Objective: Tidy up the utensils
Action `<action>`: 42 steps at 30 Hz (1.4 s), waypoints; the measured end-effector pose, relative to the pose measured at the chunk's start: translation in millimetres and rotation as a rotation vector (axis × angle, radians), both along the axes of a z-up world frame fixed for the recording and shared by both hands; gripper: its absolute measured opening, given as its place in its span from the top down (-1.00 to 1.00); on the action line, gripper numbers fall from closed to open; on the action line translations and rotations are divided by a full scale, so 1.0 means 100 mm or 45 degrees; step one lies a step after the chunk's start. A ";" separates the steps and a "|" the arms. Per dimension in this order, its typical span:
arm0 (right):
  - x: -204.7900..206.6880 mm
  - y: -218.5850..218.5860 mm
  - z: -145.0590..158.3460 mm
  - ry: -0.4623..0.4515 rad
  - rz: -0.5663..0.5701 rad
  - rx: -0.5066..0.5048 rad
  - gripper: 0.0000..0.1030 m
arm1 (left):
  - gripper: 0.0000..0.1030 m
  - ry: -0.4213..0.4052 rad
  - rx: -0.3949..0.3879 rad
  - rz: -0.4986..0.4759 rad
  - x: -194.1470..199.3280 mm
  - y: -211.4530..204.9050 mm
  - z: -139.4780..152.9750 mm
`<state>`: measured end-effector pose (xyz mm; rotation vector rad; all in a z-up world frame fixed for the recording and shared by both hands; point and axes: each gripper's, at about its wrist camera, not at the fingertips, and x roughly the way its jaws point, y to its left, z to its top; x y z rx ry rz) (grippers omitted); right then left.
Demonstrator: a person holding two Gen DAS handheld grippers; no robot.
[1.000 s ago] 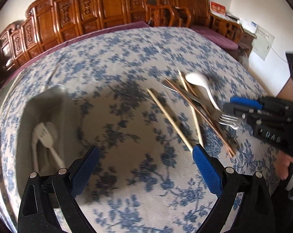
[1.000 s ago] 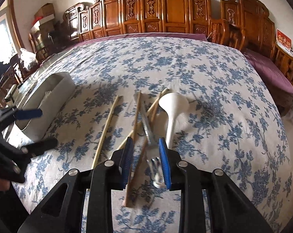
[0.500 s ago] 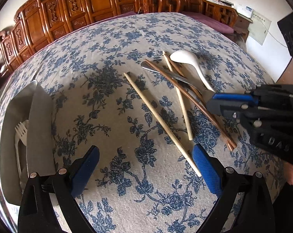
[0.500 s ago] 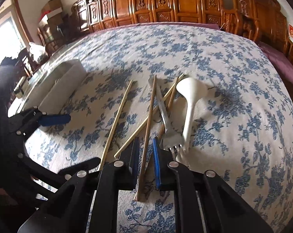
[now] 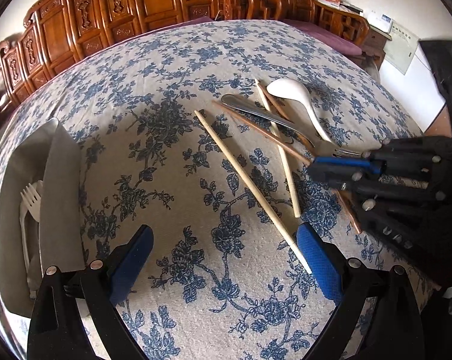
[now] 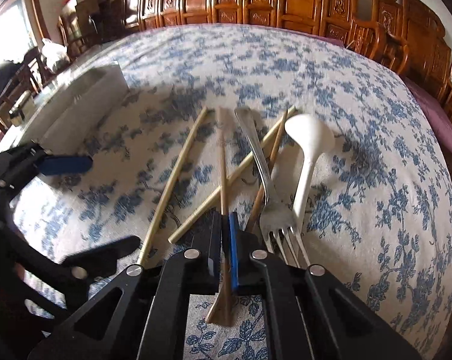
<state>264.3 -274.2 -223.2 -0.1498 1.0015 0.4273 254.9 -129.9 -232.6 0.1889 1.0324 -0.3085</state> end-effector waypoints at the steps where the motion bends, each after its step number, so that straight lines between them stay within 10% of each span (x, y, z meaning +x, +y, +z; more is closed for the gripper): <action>1: 0.00 -0.02 0.04 -0.019 -0.011 0.014 0.89 | -0.80 -0.001 0.004 -0.004 0.00 -0.02 -0.01; 13: 0.00 -0.20 0.21 -0.083 -0.088 0.103 0.88 | -0.76 -0.028 0.115 -0.019 0.03 -0.10 -0.13; 30: -0.02 -0.16 0.21 -0.089 -0.077 0.088 0.88 | 0.91 0.033 0.007 -0.011 0.06 0.12 -0.06; 42: -0.03 -0.13 0.26 -0.103 -0.087 0.109 0.88 | 0.92 0.034 -0.031 0.087 0.11 0.46 0.04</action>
